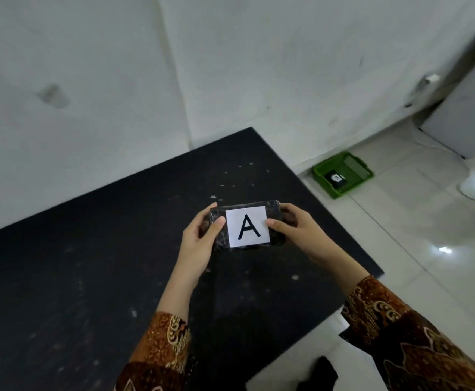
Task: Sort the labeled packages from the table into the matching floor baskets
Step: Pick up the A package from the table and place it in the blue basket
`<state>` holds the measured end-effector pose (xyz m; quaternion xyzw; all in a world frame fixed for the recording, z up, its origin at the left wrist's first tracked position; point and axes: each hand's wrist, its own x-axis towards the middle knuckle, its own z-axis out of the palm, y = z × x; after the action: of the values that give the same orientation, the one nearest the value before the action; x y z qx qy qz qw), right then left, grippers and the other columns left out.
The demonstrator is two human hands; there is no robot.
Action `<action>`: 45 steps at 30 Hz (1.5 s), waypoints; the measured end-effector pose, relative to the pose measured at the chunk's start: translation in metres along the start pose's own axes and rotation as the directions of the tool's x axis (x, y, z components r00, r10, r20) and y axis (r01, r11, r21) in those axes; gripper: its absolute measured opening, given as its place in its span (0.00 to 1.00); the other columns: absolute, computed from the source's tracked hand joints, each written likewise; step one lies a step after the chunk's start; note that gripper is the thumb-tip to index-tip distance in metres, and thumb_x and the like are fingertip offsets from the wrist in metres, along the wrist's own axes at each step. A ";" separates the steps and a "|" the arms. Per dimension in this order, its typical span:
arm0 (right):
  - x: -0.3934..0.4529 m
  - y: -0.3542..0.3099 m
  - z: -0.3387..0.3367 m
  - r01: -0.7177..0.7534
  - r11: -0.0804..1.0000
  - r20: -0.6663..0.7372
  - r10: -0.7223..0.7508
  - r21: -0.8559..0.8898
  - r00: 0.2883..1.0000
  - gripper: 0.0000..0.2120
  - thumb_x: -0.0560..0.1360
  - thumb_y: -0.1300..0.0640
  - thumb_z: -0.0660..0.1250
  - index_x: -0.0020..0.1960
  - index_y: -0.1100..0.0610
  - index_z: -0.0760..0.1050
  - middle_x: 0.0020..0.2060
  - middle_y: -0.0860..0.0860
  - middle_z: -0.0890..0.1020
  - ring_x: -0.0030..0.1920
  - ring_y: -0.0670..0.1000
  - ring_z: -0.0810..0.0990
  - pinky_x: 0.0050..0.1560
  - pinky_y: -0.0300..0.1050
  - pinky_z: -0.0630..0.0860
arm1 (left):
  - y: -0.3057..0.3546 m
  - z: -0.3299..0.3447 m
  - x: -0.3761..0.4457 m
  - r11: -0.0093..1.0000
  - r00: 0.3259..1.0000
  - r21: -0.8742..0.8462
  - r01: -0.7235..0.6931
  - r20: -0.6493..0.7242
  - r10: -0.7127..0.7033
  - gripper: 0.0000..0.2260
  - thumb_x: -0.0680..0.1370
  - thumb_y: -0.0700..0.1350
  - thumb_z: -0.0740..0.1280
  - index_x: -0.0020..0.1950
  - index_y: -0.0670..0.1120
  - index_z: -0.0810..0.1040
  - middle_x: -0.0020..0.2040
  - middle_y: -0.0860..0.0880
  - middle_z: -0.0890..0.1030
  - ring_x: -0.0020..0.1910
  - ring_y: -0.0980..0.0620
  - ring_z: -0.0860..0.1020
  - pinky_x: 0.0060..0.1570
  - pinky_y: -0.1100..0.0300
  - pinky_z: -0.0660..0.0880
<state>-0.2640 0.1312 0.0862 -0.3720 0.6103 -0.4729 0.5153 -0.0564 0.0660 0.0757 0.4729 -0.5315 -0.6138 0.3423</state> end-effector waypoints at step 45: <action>0.525 0.331 -0.449 -0.110 0.772 0.219 0.310 -0.626 0.925 0.20 0.72 0.54 0.71 0.61 0.59 0.75 0.50 0.54 0.80 0.47 0.52 0.77 0.43 0.31 0.71 | -0.337 0.462 0.473 0.839 0.736 -0.007 0.544 -0.476 -0.481 0.19 0.75 0.43 0.69 0.65 0.43 0.75 0.58 0.46 0.81 0.55 0.50 0.79 0.58 0.57 0.75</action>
<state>-0.7943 -0.1847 -0.3671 -0.5144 0.6781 -0.1281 0.5091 -0.6158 -0.1512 -0.3618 0.7538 -0.3233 -0.5179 0.2430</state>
